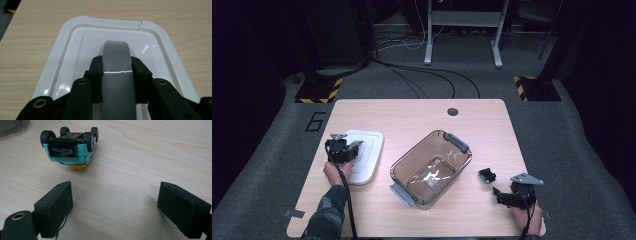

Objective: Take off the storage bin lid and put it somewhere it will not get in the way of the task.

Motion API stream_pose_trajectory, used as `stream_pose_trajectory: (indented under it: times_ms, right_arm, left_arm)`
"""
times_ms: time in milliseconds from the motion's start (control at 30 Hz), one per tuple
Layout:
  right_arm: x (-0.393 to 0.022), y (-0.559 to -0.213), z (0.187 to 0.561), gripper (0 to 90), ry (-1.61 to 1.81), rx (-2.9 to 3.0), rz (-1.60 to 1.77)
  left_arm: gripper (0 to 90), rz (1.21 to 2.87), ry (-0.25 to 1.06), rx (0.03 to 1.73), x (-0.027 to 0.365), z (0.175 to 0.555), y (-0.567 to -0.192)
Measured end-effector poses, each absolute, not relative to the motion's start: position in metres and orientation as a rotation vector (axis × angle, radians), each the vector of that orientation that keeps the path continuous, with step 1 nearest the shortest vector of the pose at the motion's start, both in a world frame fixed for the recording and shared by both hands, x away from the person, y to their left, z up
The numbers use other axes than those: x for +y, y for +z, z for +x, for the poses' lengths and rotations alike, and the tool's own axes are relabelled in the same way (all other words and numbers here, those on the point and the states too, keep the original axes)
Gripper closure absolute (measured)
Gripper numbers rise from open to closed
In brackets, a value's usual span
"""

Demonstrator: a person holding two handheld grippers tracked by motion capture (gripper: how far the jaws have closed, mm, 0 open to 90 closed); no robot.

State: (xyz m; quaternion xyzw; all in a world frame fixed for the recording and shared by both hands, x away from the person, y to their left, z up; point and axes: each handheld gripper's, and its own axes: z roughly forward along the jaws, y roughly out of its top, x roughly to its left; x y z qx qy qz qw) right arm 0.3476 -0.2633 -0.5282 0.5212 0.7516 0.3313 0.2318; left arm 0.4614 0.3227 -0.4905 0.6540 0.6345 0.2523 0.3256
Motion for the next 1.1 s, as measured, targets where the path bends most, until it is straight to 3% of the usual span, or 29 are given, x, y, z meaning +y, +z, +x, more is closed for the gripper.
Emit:
stream_pose_trajectory:
  times_ms: [533, 700, 867, 967, 1100]
  right_arm:
    - [-0.263, -0.528, 0.348, 12.3, 0.912, 2.068, 1.432]
    - [-0.263, -0.528, 0.348, 12.3, 0.91, 2.068, 1.432]
    - [-0.263, -0.528, 0.348, 12.4, 0.912, 2.067, 1.432]
    - [-0.263, -0.528, 0.348, 12.4, 0.913, 2.067, 1.436]
    - [-0.263, -0.528, 0.348, 12.4, 0.912, 2.069, 1.432]
  left_arm:
    - [65.6, 1.786, 0.628, 1.608, 0.322, 0.464, -0.505]
    - [53.6, 1.771, 0.561, 1.599, 0.326, 0.465, -0.509]
    - [27.6, 1.803, 0.595, 1.555, 0.324, 0.46, -0.497]
    - [17.3, 1.808, 0.612, 1.526, 0.326, 0.453, -0.488]
    - [12.0, 1.81, 0.645, 1.477, 0.328, 0.44, -0.477]
